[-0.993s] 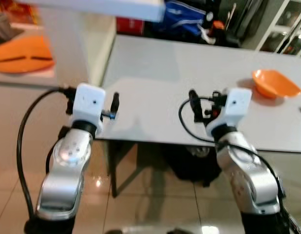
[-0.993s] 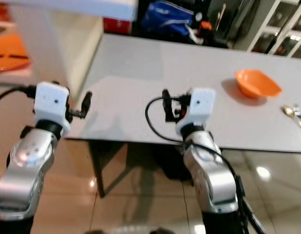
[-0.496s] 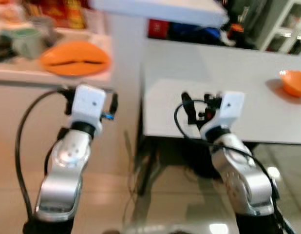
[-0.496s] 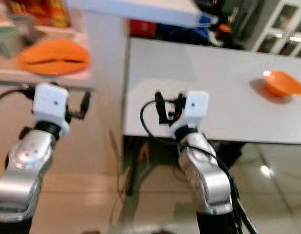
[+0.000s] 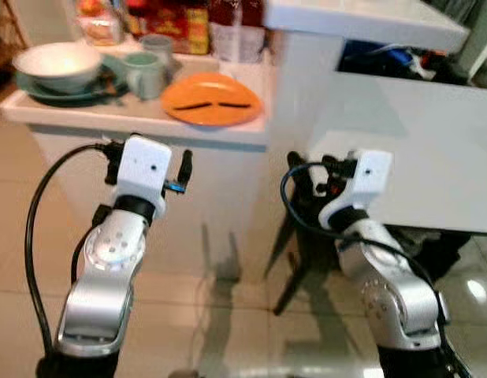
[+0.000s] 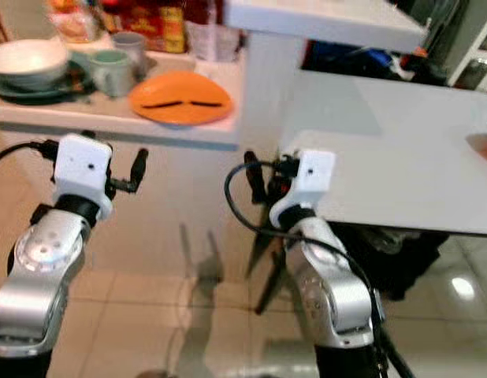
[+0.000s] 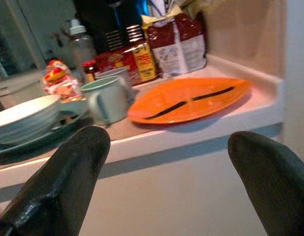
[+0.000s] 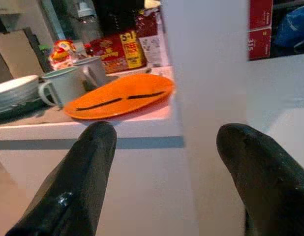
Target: Setting the table
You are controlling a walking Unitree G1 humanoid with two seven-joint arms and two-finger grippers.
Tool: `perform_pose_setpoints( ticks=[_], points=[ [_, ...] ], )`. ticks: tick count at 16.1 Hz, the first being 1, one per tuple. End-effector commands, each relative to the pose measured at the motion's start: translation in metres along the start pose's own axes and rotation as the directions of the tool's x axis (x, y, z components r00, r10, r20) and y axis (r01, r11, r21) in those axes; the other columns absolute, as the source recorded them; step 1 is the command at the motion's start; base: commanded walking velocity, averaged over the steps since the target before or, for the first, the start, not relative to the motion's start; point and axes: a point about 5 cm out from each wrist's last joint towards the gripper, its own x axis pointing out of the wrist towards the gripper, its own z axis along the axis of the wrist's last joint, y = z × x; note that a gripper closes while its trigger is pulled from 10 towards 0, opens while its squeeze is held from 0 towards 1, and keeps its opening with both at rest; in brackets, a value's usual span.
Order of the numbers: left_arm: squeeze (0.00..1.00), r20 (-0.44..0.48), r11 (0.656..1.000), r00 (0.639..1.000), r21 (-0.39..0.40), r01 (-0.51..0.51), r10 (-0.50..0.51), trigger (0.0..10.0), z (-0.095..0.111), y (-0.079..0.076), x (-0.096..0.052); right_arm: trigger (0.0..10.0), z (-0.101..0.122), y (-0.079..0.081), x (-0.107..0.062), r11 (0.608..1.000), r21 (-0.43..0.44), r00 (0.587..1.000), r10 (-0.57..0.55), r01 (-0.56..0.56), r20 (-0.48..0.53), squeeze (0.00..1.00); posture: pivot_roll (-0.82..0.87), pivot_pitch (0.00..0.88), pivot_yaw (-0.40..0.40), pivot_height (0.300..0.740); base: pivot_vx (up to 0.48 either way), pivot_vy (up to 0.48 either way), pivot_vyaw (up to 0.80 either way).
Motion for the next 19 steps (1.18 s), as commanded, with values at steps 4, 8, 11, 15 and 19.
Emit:
perform_pose_setpoints(
  ticks=[4,8,11,15,19],
  points=[
    [0.00,0.021,0.999,0.999,-0.018,0.032,-0.031,10.0,0.0041,-0.0080,0.0019,10.0,0.0025,-0.0109,-0.0030,0.999,0.008,0.999,-0.041,0.041,-0.004,0.00,0.10,0.013,-0.063,0.740,0.000,0.480,0.00],
    [0.00,0.033,0.996,0.998,-0.065,0.057,-0.055,10.0,0.0070,-0.0103,0.0009,10.0,0.0030,-0.0129,-0.0025,0.998,0.002,0.998,-0.058,0.058,-0.005,0.00,0.10,0.013,-0.063,0.740,0.000,0.120,0.00],
    [0.00,0.008,0.997,0.998,-0.060,0.056,-0.055,10.0,0.0036,-0.0092,0.0014,10.0,0.0047,-0.0125,0.0008,0.999,-0.015,0.999,-0.045,0.045,-0.005,0.00,0.10,0.018,-0.066,0.740,0.247,0.000,0.00],
    [0.00,0.009,0.996,0.998,-0.061,0.061,-0.060,10.0,0.0041,-0.0091,0.0013,10.0,0.0048,-0.0121,0.0020,0.999,-0.012,0.999,-0.045,0.044,-0.006,0.00,0.10,0.019,-0.065,0.740,0.417,0.000,0.00],
    [0.00,0.008,0.996,0.998,-0.059,0.065,-0.064,10.0,0.0037,-0.0095,0.0014,10.0,0.0039,-0.0136,0.0040,0.999,-0.007,0.999,-0.042,0.042,-0.026,0.00,0.10,0.022,-0.067,0.740,0.418,0.000,-0.25]
  ],
)
